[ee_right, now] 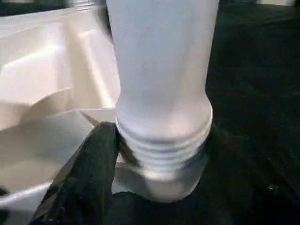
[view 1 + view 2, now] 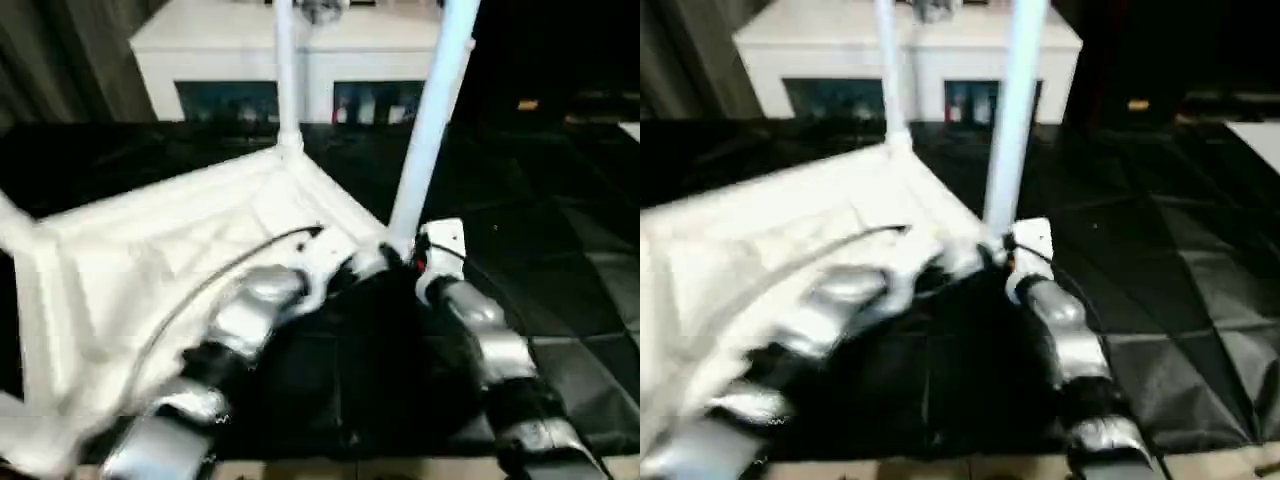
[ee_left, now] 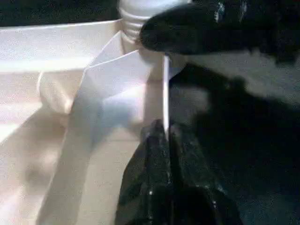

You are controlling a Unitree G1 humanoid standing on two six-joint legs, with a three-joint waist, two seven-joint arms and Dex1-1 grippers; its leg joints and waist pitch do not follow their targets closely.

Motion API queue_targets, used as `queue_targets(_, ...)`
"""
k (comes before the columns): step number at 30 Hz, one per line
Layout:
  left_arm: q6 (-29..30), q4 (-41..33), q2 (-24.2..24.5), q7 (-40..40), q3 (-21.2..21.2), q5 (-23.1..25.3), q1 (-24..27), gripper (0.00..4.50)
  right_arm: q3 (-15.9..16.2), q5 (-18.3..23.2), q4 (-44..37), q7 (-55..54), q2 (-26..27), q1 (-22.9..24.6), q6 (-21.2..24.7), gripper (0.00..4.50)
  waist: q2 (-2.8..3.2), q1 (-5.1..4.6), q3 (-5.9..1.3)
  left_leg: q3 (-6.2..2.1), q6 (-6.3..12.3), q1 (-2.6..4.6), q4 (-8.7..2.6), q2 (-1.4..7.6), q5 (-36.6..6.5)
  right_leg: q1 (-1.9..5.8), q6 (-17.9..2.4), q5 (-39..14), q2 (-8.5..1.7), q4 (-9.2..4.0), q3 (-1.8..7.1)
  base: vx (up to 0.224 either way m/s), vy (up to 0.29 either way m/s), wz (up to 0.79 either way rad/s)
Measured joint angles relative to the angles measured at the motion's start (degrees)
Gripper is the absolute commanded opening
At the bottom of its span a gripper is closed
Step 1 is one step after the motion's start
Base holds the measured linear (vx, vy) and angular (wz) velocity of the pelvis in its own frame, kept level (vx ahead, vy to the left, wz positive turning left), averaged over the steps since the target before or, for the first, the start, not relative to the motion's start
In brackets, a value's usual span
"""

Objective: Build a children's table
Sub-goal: Rotate leg to tighten

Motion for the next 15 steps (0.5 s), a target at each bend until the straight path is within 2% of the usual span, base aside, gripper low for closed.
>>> queue_targets(3,-0.6,4.4,-3.0,7.2,1.9,0.0,-2.6,0.00,1.5,-1.5,2.9,-1.5,3.3,-1.6,-2.0,2.66,-0.03,-0.64,0.02,-0.06,0.01,-0.17,-0.12,0.02,0.0,-0.10,-0.2,0.1,0.01,-0.16,-0.12,0.000,0.000,0.00)
queue_targets(5,-1.0,4.6,-3.8,7.5,2.2,-0.3,-2.7,0.00,1.6,-1.3,2.9,-1.1,3.9,-1.7,-2.9,2.95,-0.05,-0.32,0.03,-0.13,0.01,-0.16,-0.21,0.04,0.0,-0.13,-0.3,0.2,0.01,-0.16,-0.22,0.000,0.000,0.00)
queue_targets(8,-1.1,3.6,-2.1,4.9,1.9,-0.4,-2.7,0.00,1.5,-1.3,1.3,0.8,2.3,-0.9,-3.2,3.04,-0.05,0.23,0.03,-0.14,0.32,-0.34,-0.32,0.16,0.2,-0.34,-0.2,0.2,0.09,-0.15,-0.34,0.000,0.000,0.00)
queue_targets(9,-1.1,3.1,-1.6,3.7,1.9,-0.4,-2.5,0.00,1.7,-1.3,0.2,1.3,1.8,-0.3,-3.2,3.28,-0.05,0.48,0.03,-0.14,0.51,-0.46,-0.32,0.18,0.3,-0.49,-0.2,0.2,0.10,-0.14,-0.37,0.000,0.000,0.00)
queue_targets(12,-2.0,2.0,0.6,1.0,0.7,-0.4,-2.3,0.00,2.5,-1.3,-3.1,3.0,0.4,1.7,-2.8,3.49,-0.06,1.17,0.04,-0.13,0.64,-0.77,-0.31,0.22,0.4,-0.78,-0.2,0.2,0.10,-0.13,-0.43,0.000,0.000,0.00)
queue_targets(15,-3.4,-0.4,3.4,-3.1,-0.9,-0.2,-0.8,0.00,2.9,-0.3,-10.8,7.7,-3.4,6.1,0.1,3.71,-0.07,1.67,0.06,-0.13,0.65,-1.00,-0.27,0.21,0.4,-0.92,-0.2,0.2,0.09,-0.13,-0.44,0.000,0.000,0.00)
